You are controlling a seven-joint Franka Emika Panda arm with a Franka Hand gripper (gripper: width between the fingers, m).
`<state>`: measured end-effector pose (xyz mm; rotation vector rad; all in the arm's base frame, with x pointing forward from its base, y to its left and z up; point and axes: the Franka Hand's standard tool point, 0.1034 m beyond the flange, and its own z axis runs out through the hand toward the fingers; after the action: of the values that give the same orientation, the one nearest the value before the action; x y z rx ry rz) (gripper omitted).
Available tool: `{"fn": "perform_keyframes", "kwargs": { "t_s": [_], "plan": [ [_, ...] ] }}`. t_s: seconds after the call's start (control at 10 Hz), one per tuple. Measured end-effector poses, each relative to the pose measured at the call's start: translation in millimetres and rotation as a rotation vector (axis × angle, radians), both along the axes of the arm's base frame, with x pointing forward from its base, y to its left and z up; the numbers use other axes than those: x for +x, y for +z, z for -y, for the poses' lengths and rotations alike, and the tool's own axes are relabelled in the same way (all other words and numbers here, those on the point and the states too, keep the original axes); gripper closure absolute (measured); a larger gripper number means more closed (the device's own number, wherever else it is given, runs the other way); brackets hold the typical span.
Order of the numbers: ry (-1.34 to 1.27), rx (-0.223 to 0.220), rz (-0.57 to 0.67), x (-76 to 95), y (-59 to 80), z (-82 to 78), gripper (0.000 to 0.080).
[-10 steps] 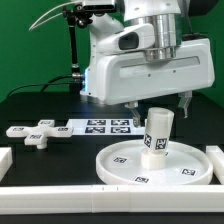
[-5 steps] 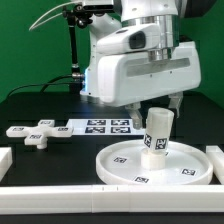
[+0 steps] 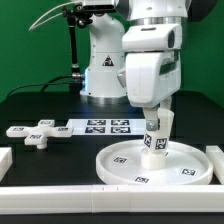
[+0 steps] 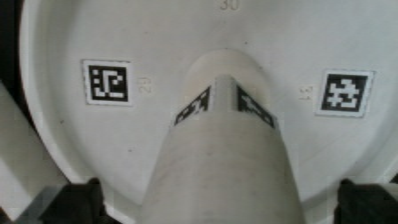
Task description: Assemble round table
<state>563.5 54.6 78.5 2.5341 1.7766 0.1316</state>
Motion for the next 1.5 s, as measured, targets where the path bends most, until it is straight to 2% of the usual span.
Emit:
{"fn": "perform_keyframes", "kwargs": {
  "t_s": [0.6,1.0,1.1,1.2,1.3,1.5],
  "plan": [
    [0.395,-0.093,-0.003,-1.2,-4.0,-0.1,0.0151],
    [0.474,-0.107,-0.009,-2.4,-6.2,4.8,0.0178],
    [0.474,-0.107,-0.01,-2.6,-6.5,5.0,0.035],
    [0.472,-0.107,-0.011,-2.7,-6.8,5.1,0.035],
    [0.47,-0.107,-0.011,-2.8,-6.8,5.3,0.039],
    [0.469,-0.107,-0.011,-2.8,-6.8,5.5,0.039]
  ]
}}
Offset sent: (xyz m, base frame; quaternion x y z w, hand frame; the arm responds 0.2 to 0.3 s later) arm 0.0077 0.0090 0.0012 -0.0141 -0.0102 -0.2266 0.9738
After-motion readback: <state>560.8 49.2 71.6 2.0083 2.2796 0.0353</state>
